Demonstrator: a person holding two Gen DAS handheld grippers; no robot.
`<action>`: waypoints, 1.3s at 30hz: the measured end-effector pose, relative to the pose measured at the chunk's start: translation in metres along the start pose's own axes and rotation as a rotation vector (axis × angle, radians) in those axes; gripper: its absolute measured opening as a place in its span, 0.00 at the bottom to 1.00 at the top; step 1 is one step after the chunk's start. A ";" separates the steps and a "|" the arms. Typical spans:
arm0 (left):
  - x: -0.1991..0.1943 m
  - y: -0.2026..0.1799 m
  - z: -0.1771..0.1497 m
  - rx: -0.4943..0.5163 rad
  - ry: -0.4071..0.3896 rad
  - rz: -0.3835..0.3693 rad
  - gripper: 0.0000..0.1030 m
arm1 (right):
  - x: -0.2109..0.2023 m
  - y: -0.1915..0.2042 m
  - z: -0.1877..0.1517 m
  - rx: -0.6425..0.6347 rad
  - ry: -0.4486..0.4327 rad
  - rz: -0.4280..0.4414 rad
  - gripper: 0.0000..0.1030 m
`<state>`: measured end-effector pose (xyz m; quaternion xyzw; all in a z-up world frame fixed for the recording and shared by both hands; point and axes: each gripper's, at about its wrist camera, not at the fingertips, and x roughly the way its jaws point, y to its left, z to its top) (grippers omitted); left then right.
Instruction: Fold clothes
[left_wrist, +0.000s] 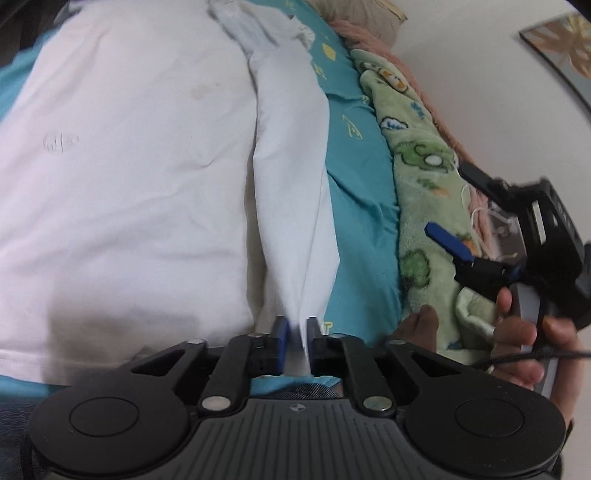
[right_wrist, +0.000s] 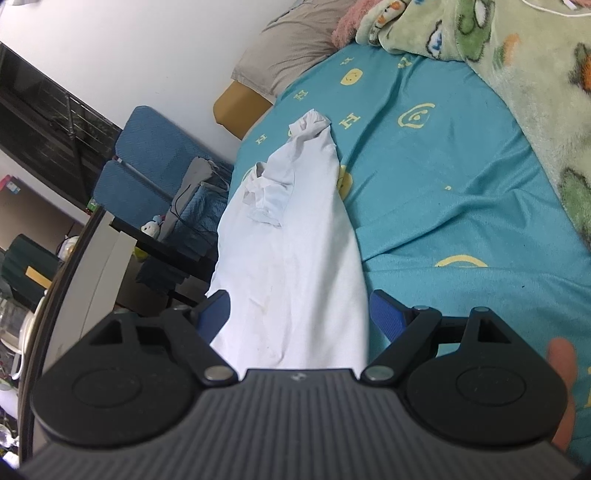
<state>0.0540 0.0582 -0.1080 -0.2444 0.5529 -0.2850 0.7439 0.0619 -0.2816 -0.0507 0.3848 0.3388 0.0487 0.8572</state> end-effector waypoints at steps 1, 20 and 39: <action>0.004 0.003 0.002 -0.010 -0.001 0.011 0.36 | 0.000 0.000 0.000 0.000 0.002 -0.001 0.82; 0.025 -0.033 -0.021 0.280 0.011 0.338 0.12 | 0.003 0.015 -0.003 -0.118 -0.017 -0.061 0.82; -0.049 -0.131 0.021 0.516 -0.528 0.474 1.00 | -0.030 0.056 -0.016 -0.409 -0.261 -0.108 0.82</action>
